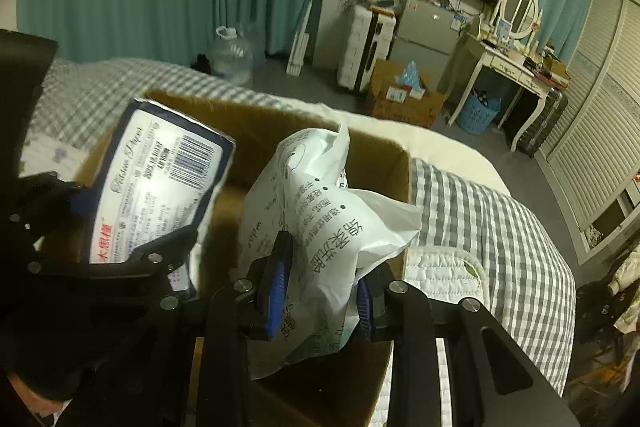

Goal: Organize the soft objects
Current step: 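Lower both items into the box and open both tools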

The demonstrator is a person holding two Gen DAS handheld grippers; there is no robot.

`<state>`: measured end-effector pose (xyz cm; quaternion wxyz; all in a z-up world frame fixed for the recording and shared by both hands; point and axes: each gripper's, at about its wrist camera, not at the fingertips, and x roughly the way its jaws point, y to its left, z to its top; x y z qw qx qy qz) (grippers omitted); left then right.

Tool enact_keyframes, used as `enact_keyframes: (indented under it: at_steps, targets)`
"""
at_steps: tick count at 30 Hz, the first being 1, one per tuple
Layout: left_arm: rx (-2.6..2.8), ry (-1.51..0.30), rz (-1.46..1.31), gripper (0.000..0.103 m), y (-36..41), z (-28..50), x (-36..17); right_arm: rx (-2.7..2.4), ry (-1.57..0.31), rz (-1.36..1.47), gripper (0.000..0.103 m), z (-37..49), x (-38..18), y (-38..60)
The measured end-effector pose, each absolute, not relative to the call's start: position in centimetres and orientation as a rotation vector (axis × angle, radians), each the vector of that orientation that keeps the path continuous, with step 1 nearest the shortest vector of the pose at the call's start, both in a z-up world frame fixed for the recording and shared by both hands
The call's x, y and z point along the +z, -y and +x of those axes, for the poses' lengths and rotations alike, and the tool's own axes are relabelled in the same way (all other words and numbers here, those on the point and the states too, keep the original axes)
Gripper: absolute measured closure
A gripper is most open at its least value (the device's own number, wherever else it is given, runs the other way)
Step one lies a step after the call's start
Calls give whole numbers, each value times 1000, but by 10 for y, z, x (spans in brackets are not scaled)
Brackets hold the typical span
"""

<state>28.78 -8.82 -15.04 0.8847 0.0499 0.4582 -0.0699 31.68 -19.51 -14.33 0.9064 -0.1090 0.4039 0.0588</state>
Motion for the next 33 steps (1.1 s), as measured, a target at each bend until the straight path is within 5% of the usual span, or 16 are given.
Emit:
enact_keyframes:
  at_steps: [8, 15, 19, 33]
  targets:
    - [-148, -963, 123, 37, 89, 292, -153, 109, -868, -216, 72, 319, -148, 203]
    - [-152, -947, 33, 32, 71, 290, -128, 78, -761, -242, 42, 292, -110, 207]
    - [-145, -877, 8, 20, 64, 277, -97, 73, -710, -210, 39, 278, -82, 213]
    - [-139, -705, -38, 14, 41, 206, -4, 74, -527, -162, 21, 186, 11, 221]
